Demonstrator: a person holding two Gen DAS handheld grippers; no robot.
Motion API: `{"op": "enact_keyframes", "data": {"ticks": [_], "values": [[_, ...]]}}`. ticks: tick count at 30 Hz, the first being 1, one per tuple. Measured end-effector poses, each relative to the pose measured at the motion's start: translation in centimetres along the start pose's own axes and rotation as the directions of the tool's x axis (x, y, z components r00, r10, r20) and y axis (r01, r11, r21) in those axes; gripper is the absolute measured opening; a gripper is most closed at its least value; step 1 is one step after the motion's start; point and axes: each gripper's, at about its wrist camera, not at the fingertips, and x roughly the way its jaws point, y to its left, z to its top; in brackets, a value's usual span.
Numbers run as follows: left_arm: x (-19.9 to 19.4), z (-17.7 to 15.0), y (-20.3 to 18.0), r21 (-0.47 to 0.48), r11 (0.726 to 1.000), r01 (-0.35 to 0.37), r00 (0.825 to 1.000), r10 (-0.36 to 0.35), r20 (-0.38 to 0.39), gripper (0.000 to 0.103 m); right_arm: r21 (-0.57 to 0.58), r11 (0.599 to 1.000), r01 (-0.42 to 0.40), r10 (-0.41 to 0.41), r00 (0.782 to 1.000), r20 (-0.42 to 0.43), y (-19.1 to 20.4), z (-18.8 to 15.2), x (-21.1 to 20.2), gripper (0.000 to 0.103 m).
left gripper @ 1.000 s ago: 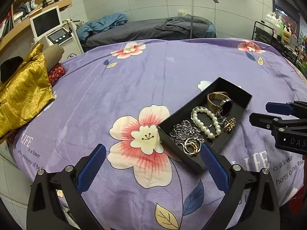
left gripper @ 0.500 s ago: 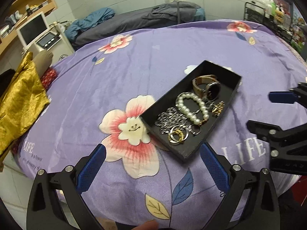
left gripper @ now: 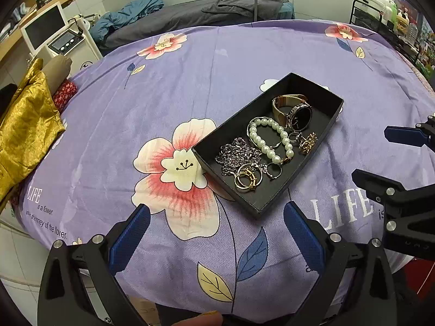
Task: Organize jewelry
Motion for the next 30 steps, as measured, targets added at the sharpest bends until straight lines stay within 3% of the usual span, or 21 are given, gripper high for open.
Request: {"op": "enact_keyframes", "data": {"ticks": [30], "values": [[0.1, -0.6, -0.2, 0.024, 0.999, -0.027, 1.0, 0.027, -0.014, 0.096, -0.048, 0.999, 0.021, -0.021, 1.0, -0.004, 1.1, -0.1, -0.4, 0.074]]}}
